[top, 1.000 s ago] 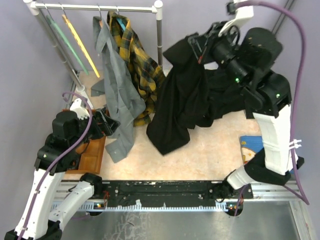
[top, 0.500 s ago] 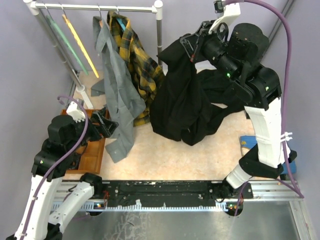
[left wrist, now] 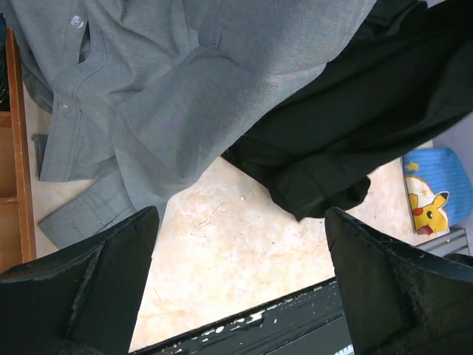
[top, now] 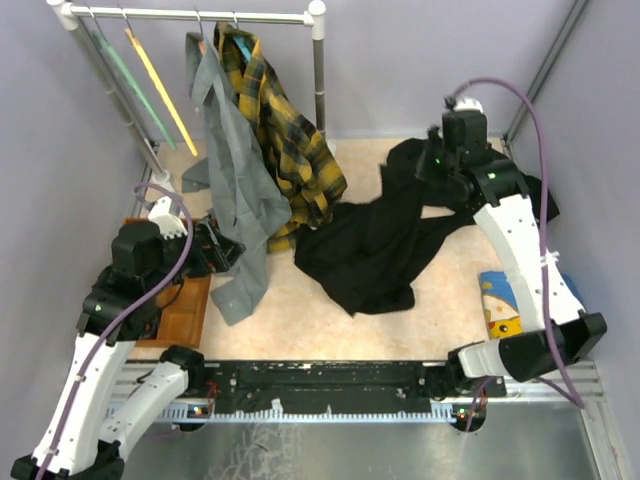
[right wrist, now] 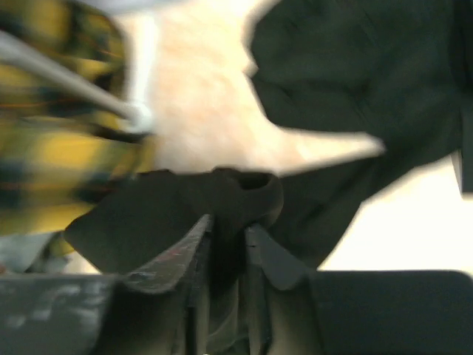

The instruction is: Place the shirt on the hanger

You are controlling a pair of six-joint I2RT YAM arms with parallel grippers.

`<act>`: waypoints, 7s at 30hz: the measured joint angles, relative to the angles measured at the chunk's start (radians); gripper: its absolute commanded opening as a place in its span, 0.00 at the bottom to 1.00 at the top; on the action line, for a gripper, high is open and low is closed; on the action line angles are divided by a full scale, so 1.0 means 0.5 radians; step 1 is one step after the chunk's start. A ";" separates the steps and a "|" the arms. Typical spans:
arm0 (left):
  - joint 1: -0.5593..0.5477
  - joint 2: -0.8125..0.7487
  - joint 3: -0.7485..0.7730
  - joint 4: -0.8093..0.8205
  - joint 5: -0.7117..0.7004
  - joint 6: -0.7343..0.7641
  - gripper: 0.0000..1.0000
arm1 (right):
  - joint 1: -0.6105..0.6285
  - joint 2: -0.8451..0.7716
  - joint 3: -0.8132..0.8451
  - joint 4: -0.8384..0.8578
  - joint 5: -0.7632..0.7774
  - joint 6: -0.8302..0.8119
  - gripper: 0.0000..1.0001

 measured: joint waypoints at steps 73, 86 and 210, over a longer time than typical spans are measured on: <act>0.000 -0.039 -0.080 0.079 -0.027 0.166 0.96 | 1.170 -0.188 -0.568 0.116 0.474 -0.239 0.00; 0.000 -0.011 0.188 0.380 0.314 0.310 0.98 | 1.540 0.365 1.329 -0.347 0.269 -0.121 0.00; -1.647 0.913 0.931 0.515 -0.739 0.748 0.00 | 0.288 -0.732 -0.253 0.088 -0.726 -0.116 0.00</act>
